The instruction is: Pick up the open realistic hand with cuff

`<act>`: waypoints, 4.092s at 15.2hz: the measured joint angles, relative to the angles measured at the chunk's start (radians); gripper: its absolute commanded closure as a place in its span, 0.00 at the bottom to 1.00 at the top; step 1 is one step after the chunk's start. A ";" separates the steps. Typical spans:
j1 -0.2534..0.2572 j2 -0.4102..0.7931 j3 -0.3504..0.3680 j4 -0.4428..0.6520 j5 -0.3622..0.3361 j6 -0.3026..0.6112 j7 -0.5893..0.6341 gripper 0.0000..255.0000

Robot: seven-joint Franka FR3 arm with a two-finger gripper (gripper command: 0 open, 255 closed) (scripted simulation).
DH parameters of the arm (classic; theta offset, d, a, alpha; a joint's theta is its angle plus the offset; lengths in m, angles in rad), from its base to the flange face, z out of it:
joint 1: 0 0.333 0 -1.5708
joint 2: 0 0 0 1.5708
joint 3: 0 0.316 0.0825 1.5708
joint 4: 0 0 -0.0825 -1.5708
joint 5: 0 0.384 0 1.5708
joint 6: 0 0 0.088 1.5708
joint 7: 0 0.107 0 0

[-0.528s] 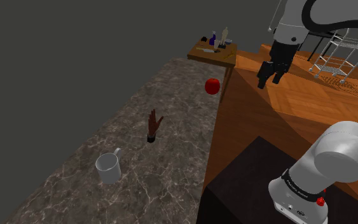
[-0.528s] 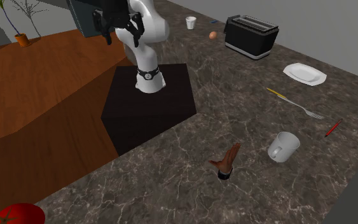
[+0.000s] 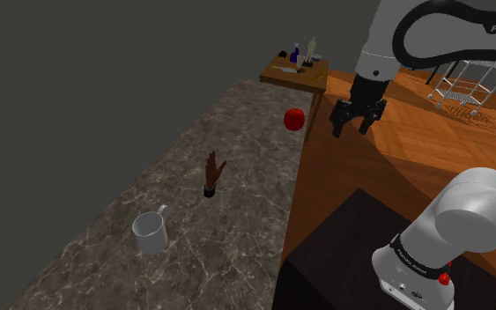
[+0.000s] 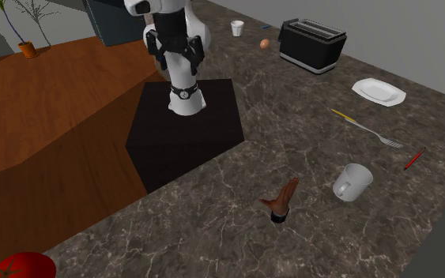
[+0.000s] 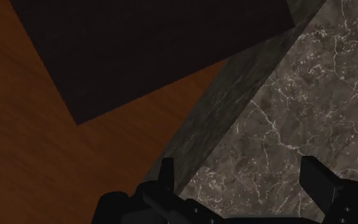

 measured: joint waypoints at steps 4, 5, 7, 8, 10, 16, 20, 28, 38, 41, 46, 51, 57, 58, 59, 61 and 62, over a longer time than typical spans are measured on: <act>0.002 0.064 0.086 -0.015 0.091 0.095 0.182 0.00; -0.001 0.090 0.106 -0.015 0.110 0.126 0.224 0.00; -0.003 0.140 0.148 -0.017 0.148 0.189 0.310 0.00; -0.003 0.172 0.174 -0.012 0.168 0.224 0.357 0.00; -0.009 0.228 0.213 0.007 0.197 0.275 0.443 0.00; -0.041 0.434 0.324 0.082 0.236 0.457 0.697 0.00; -0.064 0.581 0.387 0.154 0.217 0.566 0.884 0.00; -0.064 0.917 0.415 0.370 0.045 0.739 1.288 0.00; 0.001 1.144 0.340 0.533 -0.072 0.831 1.522 0.00; 0.007 1.171 0.332 0.526 -0.083 0.864 1.526 0.00; 0.009 1.176 0.330 0.526 -0.086 0.870 1.527 1.00; 0.009 1.176 0.330 0.526 -0.086 0.870 1.528 1.00; -0.001 1.139 0.341 0.532 -0.070 0.829 1.520 1.00; -0.003 1.132 0.343 0.535 -0.066 0.818 1.519 1.00; -0.004 1.124 0.345 0.540 -0.064 0.807 1.520 1.00; -0.007 1.107 0.349 0.545 -0.056 0.785 1.518 1.00; -0.010 1.097 0.352 0.547 -0.052 0.774 1.516 1.00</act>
